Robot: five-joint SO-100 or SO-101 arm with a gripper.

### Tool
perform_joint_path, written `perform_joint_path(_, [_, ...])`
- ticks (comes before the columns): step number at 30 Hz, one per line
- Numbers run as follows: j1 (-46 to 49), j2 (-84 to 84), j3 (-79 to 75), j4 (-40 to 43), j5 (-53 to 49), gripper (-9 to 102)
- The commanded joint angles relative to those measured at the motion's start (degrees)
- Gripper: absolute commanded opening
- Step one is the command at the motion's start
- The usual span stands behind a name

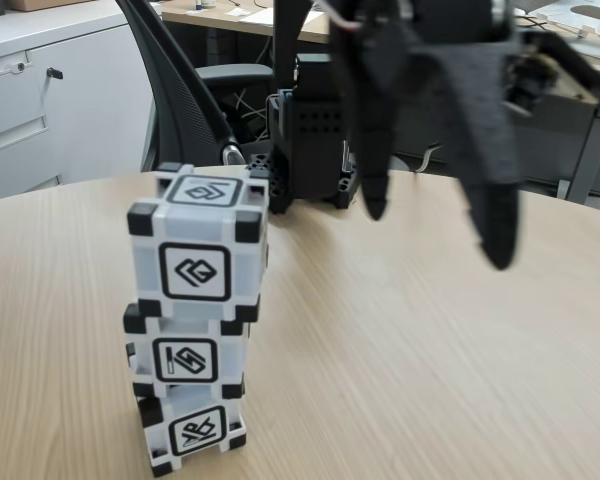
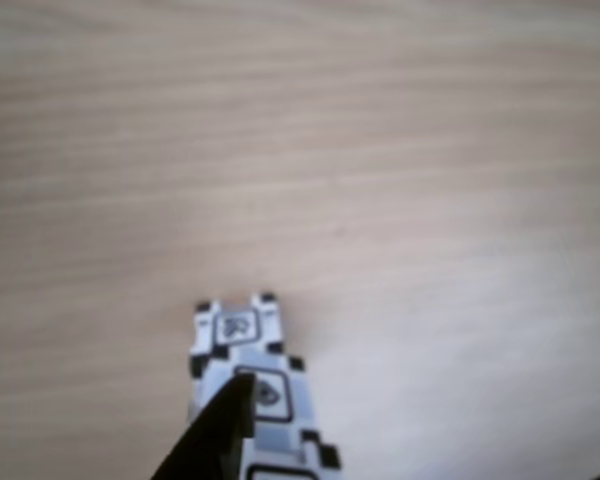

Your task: Stack cubes from left to right.

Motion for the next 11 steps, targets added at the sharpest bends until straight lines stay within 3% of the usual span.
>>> perform_joint_path(1, [-3.43,1.23,-0.26,0.18,1.49,39])
perform_joint_path(7, [-5.19,1.32,-0.26,0.26,2.81,26])
perform_joint_path(11, [-5.19,1.32,-0.18,0.26,3.08,4])
